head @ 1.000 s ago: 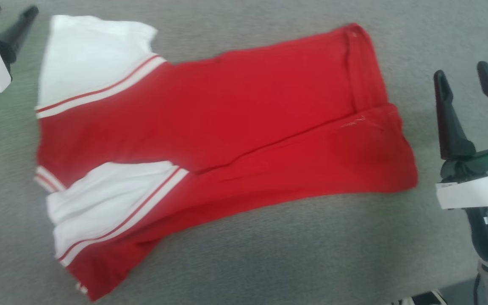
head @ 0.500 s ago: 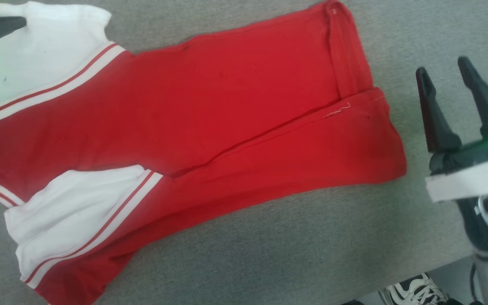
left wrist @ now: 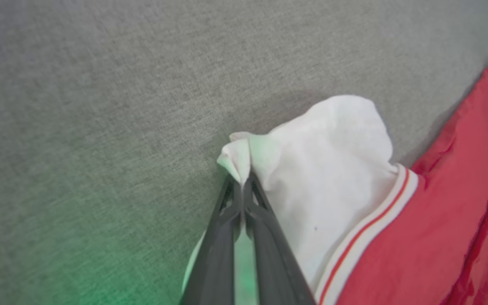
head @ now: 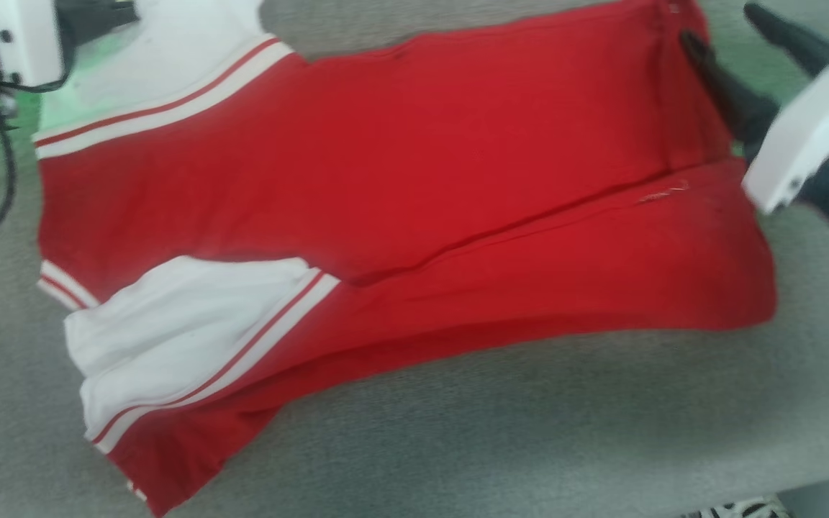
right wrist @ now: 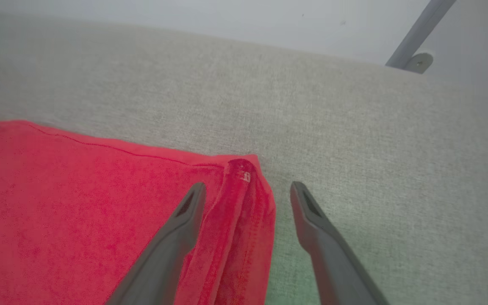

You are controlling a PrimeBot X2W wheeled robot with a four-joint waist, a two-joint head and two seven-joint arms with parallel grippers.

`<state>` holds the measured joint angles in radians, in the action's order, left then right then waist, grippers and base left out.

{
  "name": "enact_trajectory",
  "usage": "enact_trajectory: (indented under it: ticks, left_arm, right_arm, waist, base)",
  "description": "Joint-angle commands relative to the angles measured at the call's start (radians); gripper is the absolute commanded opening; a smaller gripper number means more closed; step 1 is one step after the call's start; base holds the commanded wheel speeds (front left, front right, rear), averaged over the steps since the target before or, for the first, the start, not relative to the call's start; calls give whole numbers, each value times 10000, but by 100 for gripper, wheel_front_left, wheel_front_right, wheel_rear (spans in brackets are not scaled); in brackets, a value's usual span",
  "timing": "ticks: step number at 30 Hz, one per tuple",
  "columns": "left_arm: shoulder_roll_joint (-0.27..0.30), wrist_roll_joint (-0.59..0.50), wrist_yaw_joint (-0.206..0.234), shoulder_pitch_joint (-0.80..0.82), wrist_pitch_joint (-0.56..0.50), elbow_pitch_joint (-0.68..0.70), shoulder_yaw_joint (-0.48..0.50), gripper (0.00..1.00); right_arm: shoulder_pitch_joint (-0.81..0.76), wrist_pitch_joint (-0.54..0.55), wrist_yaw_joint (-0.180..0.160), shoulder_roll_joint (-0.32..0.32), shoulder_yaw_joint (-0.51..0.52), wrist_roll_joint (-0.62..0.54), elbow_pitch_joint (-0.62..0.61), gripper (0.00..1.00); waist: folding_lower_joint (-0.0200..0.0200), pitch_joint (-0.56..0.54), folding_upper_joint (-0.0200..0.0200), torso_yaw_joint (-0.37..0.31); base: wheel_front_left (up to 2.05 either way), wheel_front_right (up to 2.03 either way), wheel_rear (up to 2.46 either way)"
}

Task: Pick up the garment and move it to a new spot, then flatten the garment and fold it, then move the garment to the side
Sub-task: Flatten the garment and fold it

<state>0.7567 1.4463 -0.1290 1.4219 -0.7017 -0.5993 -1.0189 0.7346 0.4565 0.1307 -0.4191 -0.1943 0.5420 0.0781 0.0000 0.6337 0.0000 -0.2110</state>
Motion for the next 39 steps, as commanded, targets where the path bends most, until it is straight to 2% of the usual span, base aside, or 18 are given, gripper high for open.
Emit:
enact_trajectory:
  ticks: [1, 7, 10, 11, 12, 13, 19, 24, 28, 33, 34, 39]
  left_arm:
    - [-91, 146, -12, -385, -22, 43, -185, 0]
    - [-366, 354, -13, -452, 252, 482, -180, 0]
    - [-464, 408, -13, -518, 464, 651, -198, 0]
    - [-511, 409, -13, -522, 544, 709, -216, 0]
    - [-547, 367, -14, -529, 639, 787, -246, 0]
    - [-569, 373, -14, -557, 756, 837, -250, 0]
    - [-793, 364, -14, -534, 1739, 1273, -141, 0]
    - [-793, 708, -14, -1001, 2615, 2349, -20, 0]
    - [-250, 872, -14, -1715, 3237, 3905, 47, 0]
    - [953, 844, -15, -3154, 4257, 6140, -54, 0]
    - [953, 844, -15, -3154, 4257, 6140, -54, 0]
    - [2093, 612, -15, -4848, 5652, 7723, -369, 0]
  right_arm:
    - [283, 357, 1, -123, -85, 56, 224, 100]
    - [1447, 2347, 1, -653, -534, 326, 1232, 100]
    - [1664, 2978, 1, -728, -605, 581, 1419, 100]
    - [1645, 3151, 2, -790, -706, 610, 1423, 38]
    - [1624, 3245, 2, -814, -756, 661, 1423, 13]
    - [1607, 3288, 2, -822, -731, 700, 1434, 0]
    - [1375, 2870, 1, -928, -432, 706, 1483, 0]
    - [622, 2529, 1, -1239, 21, 893, 1076, 0]
    - [-616, 2623, 1, -1480, 616, 1381, 319, 0]
    - [-2570, 2856, 1, -1723, 1488, 1978, -715, 0]
    - [-2570, 2856, 1, -1723, 1488, 1978, -715, 0]
    - [-4444, 2733, 2, -1779, 2293, 2337, -1718, 0]
  waist:
    - [0, 92, 0, 224]
    - [0, 164, 0, 768]
    - [0, 150, 0, 925]
    - [0, 135, 0, 977]
    - [0, 109, 0, 1013]
    - [0, 79, 0, 1039]
    - [0, -453, 0, 1301]
    - [0, -1418, 0, 1778]
    - [0, -2169, 0, 2182]
    - [0, -2714, 0, 2437]
    - [0, -2714, 0, 2437]
    - [0, -2870, 0, 2508]
  base:
    - [0, 0, 0]
    - [0, 0, 0]
    - [0, 0, 0]
    - [0, 0, 0]
    - [0, 0, 0]
    - [0, 0, 0]
    - [0, 0, 0]
    - [0, 0, 0]
    - [0, 0, 0]
    - [0, 0, 0]
    - [0, 0, 0]
    - [0, 0, 0]
